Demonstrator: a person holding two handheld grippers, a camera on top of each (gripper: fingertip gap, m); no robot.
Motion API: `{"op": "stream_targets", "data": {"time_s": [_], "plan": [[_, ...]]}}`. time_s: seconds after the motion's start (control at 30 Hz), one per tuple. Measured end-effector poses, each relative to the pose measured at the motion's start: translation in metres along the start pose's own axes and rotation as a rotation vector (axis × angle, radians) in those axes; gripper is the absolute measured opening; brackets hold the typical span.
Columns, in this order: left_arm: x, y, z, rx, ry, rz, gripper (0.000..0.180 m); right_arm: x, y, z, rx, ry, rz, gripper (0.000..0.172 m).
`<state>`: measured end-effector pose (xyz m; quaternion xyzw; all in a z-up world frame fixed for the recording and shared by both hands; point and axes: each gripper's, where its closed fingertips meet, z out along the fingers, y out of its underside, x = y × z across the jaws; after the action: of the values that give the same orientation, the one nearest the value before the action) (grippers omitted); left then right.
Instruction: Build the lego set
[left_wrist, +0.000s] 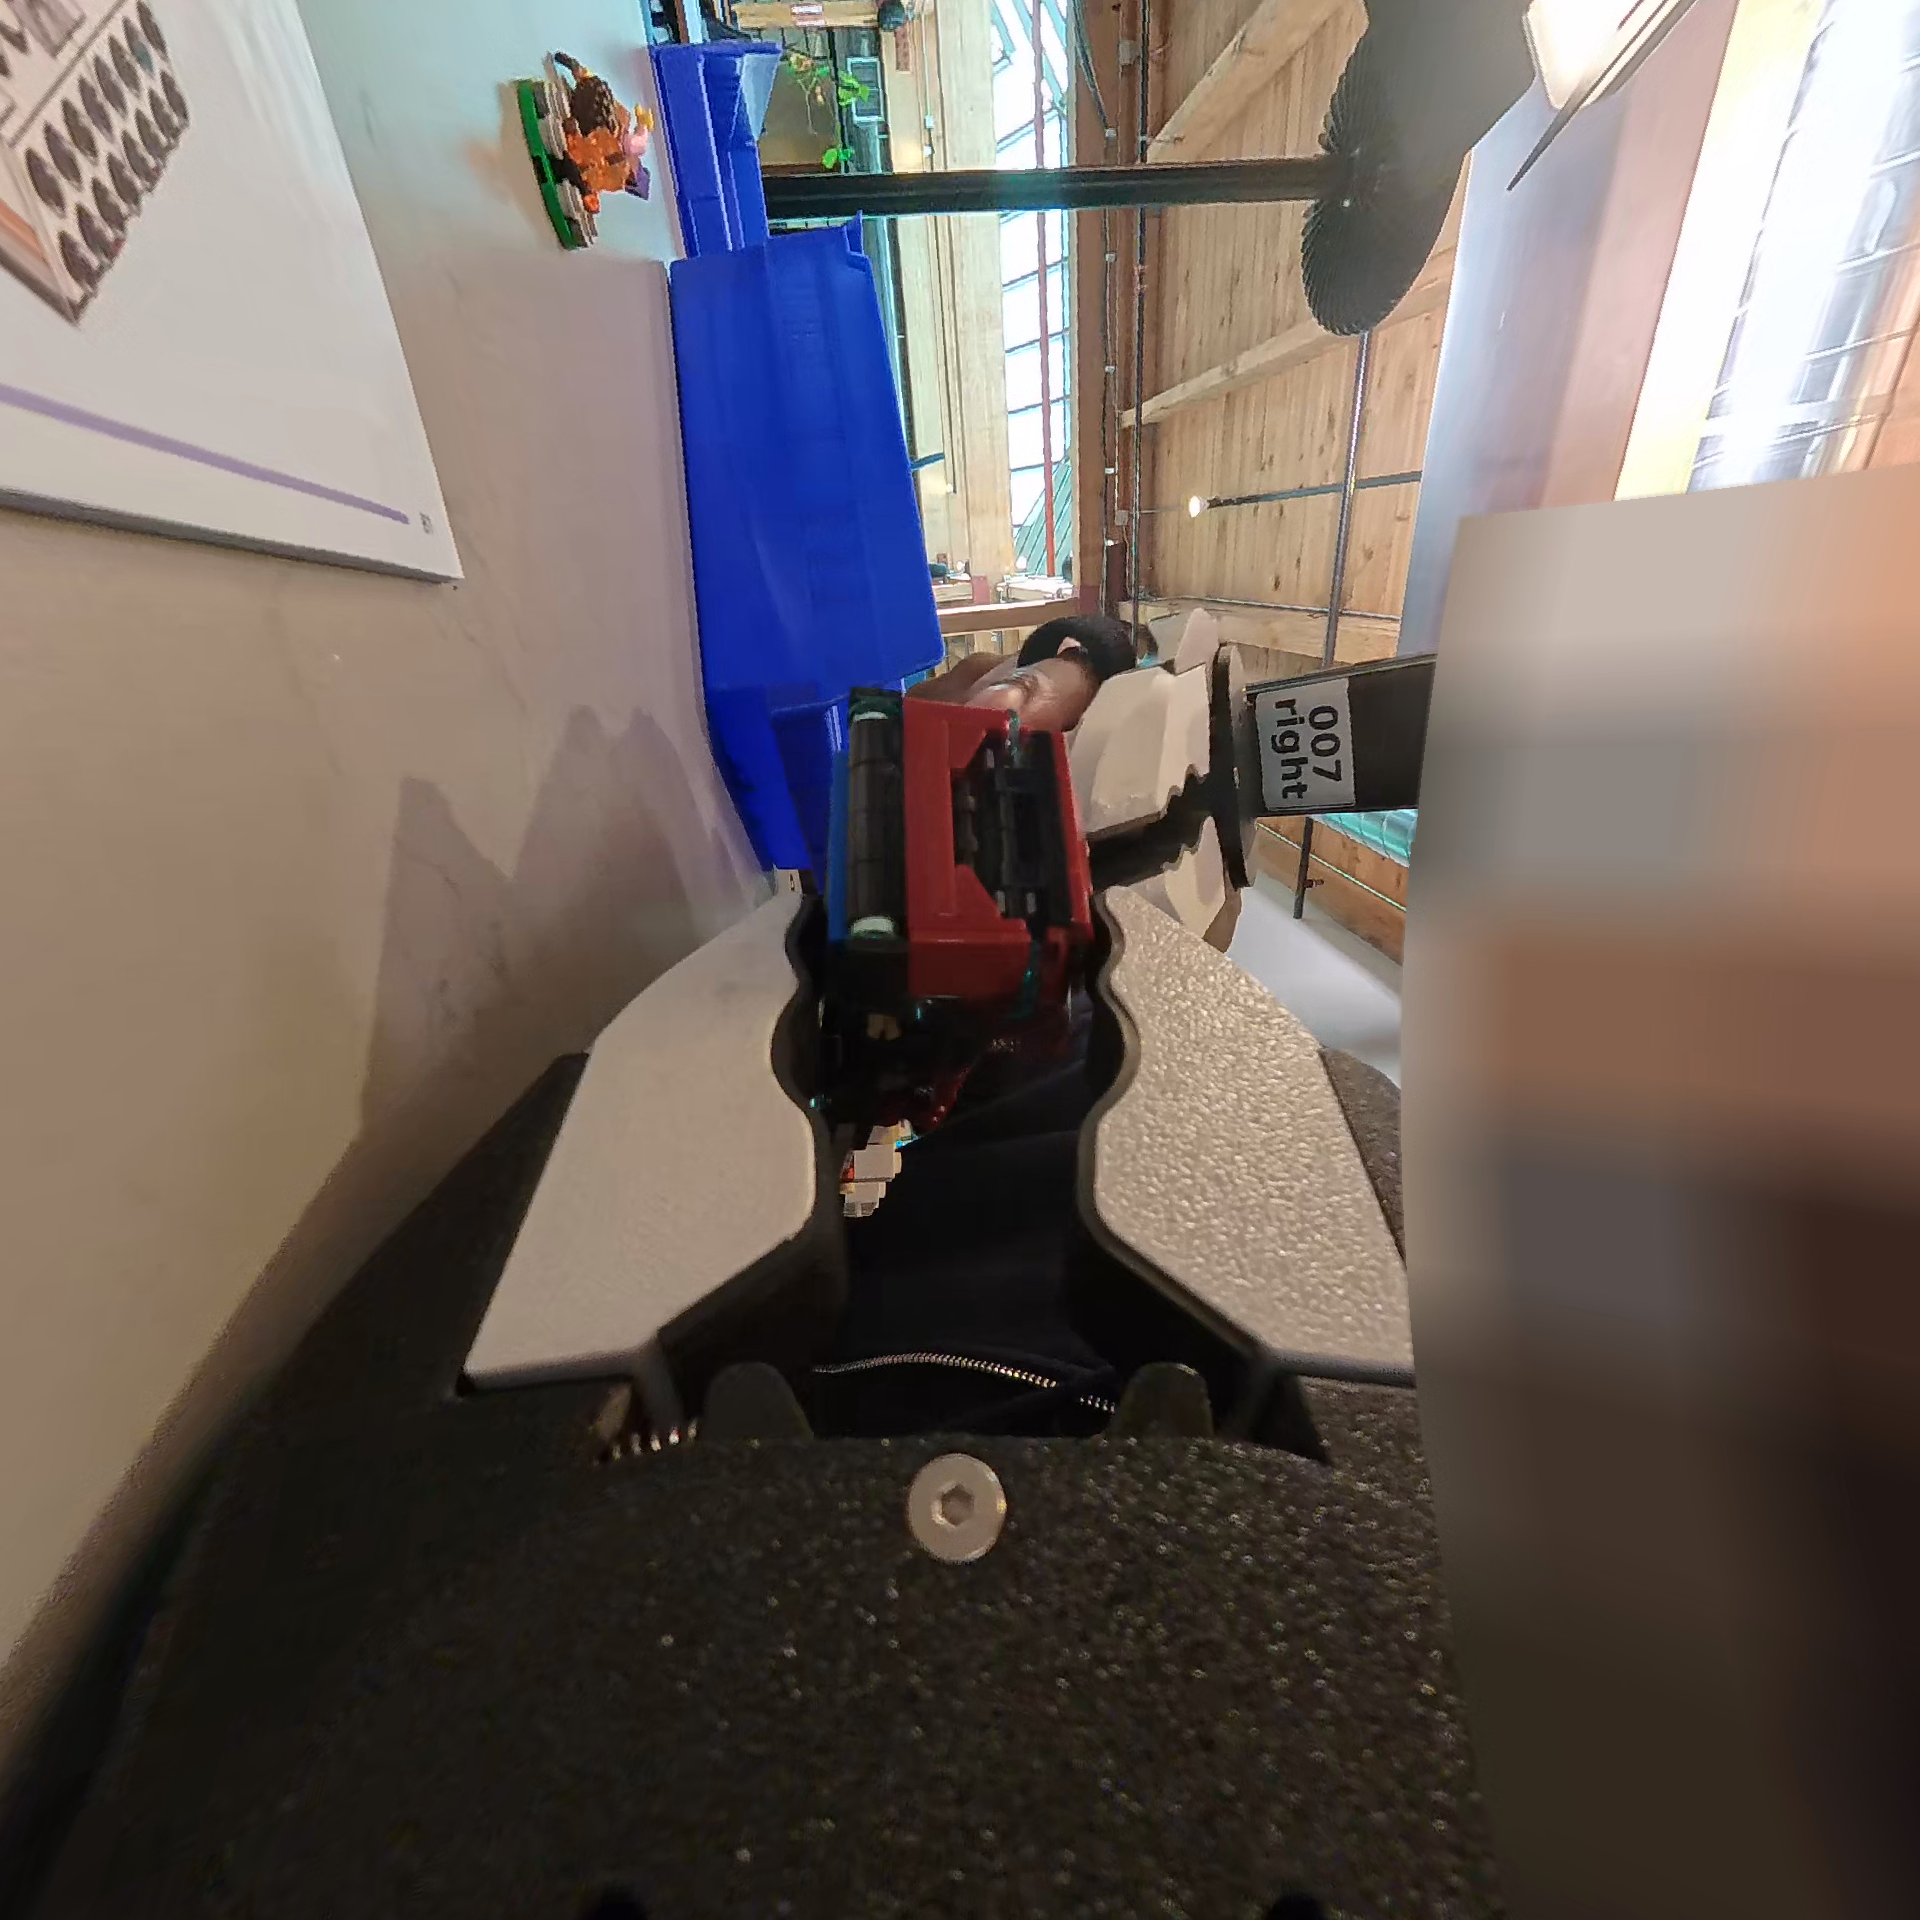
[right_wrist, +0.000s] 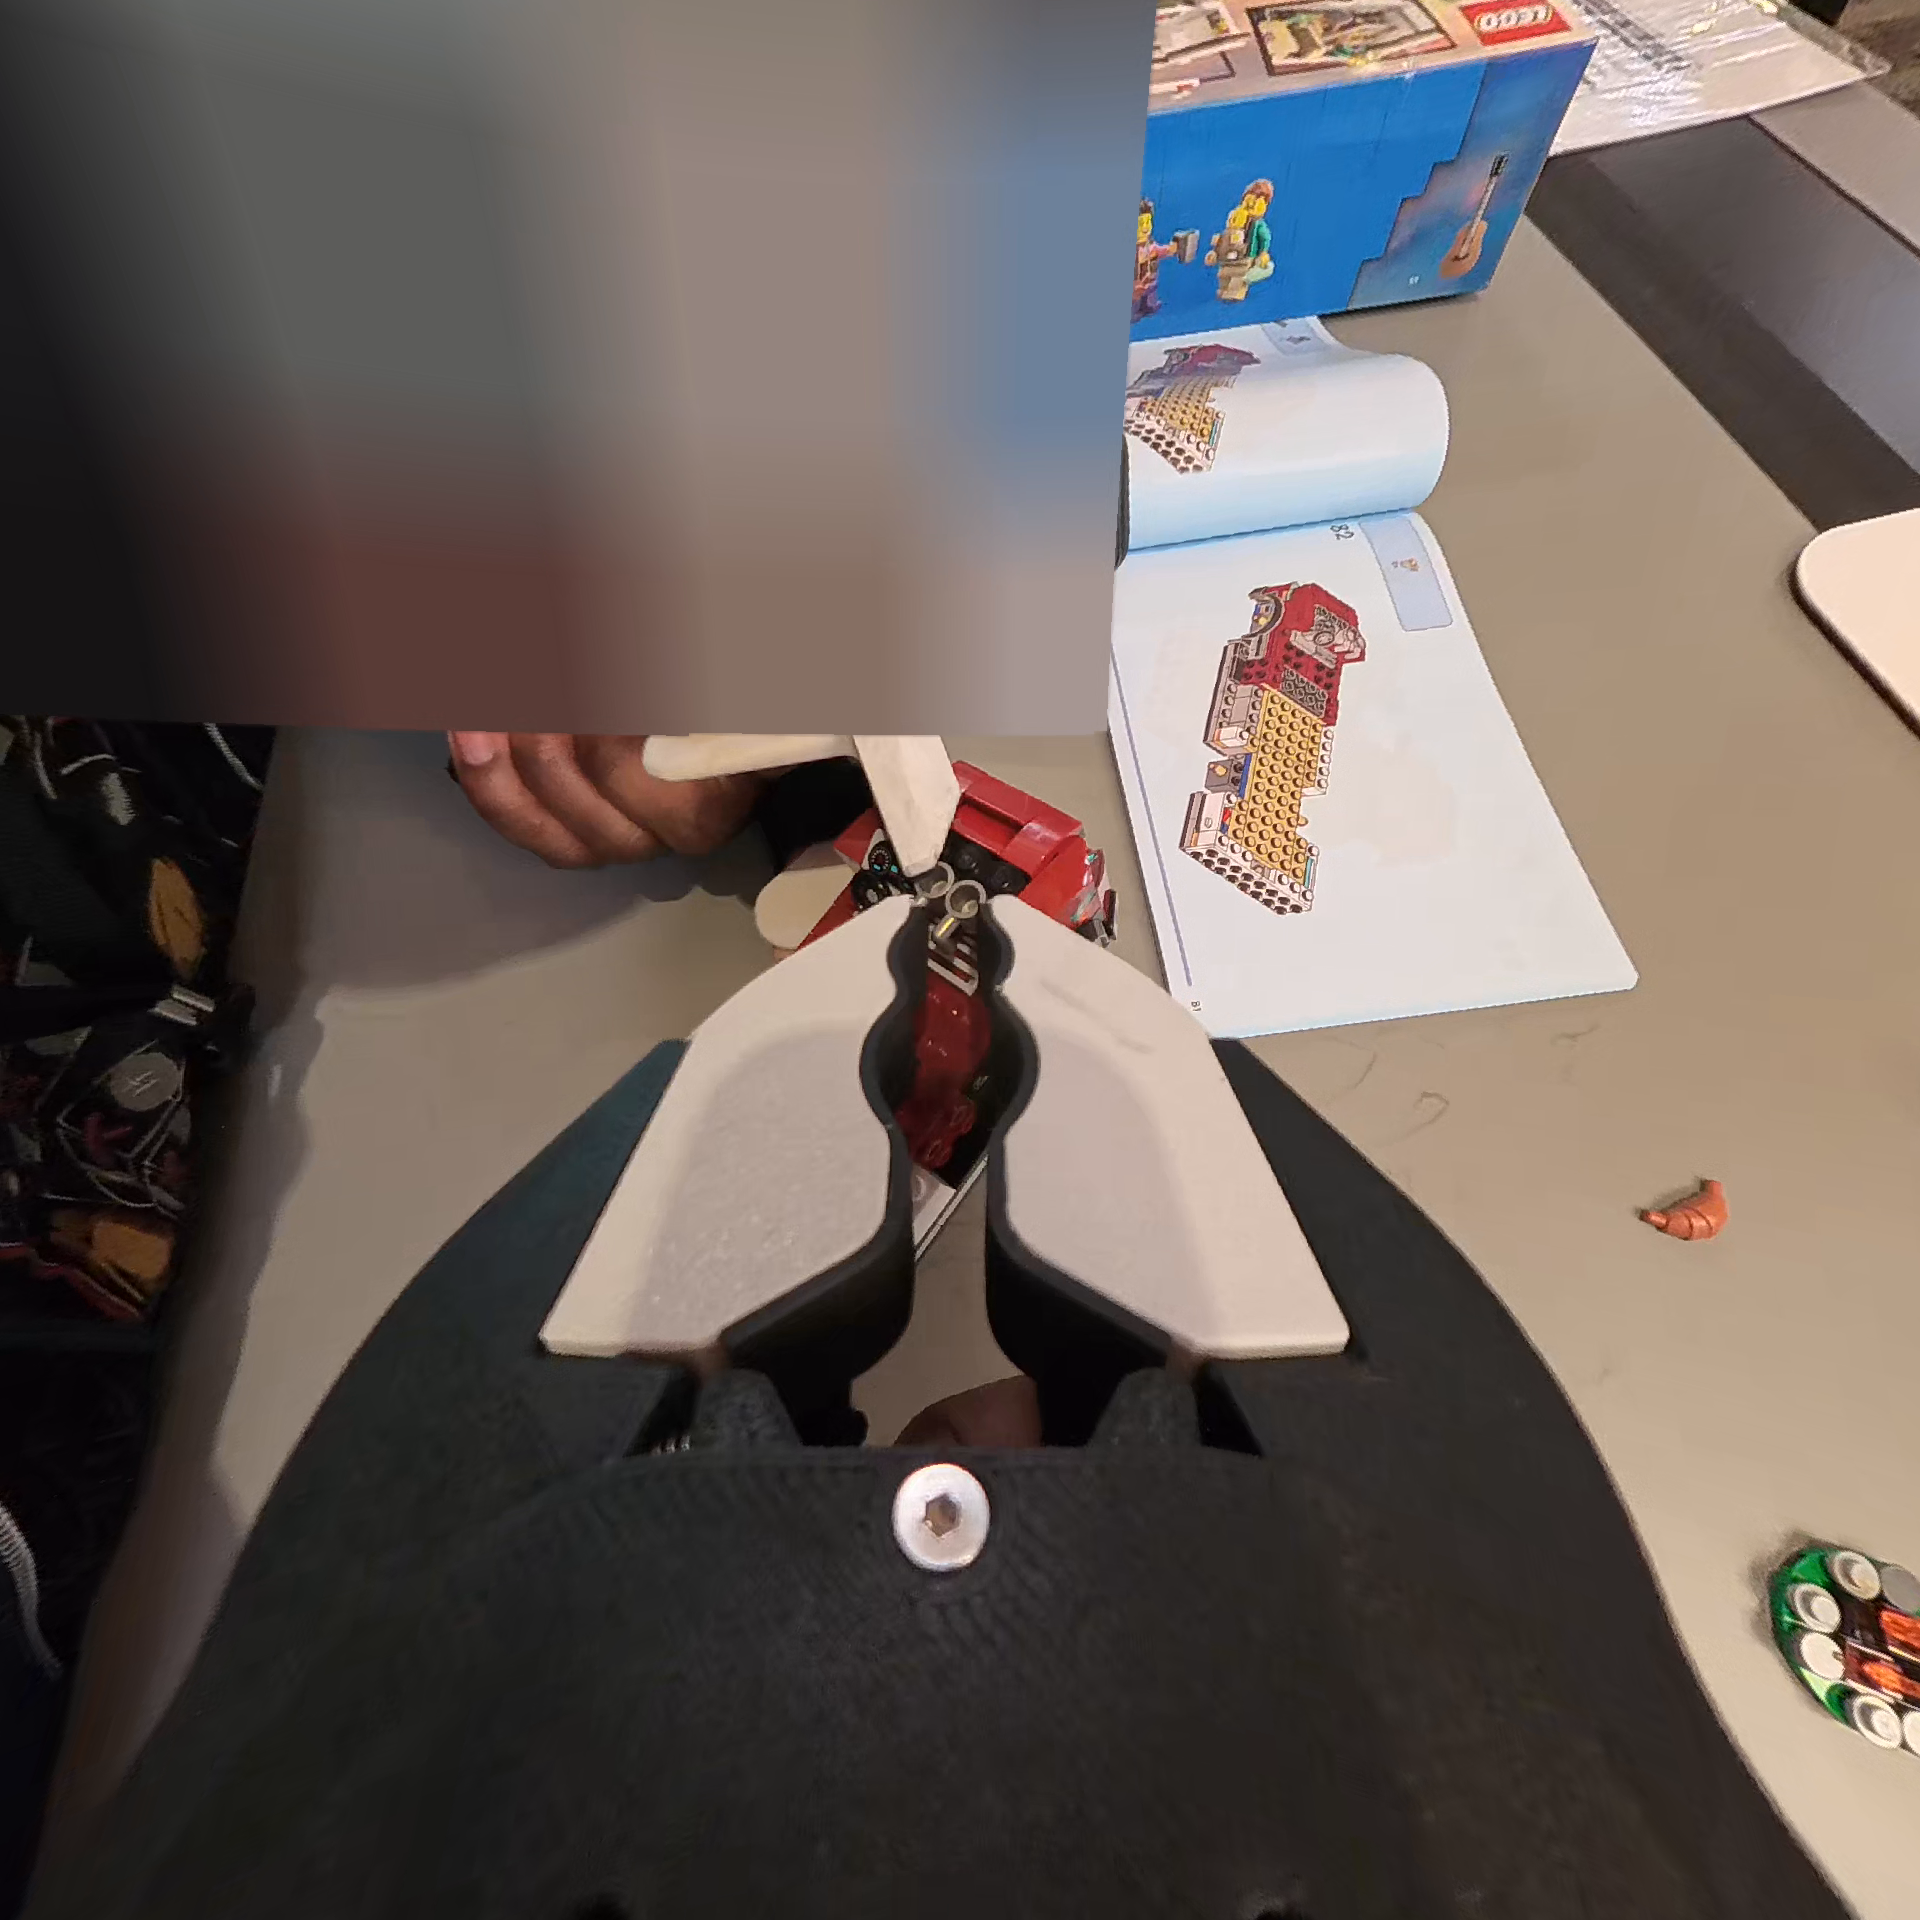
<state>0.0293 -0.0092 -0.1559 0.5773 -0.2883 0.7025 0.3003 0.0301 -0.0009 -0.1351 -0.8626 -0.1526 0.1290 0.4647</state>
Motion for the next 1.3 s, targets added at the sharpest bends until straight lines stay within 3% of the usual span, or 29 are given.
{"op": "stream_targets", "data": {"time_s": [1.3], "plan": [[-0.0052, 0.0048, 0.0012, -0.045, -0.051, 0.046, 0.048, 0.0010, 0.0078, 0.0024, -0.127, -0.070, -0.063, 0.007]]}}
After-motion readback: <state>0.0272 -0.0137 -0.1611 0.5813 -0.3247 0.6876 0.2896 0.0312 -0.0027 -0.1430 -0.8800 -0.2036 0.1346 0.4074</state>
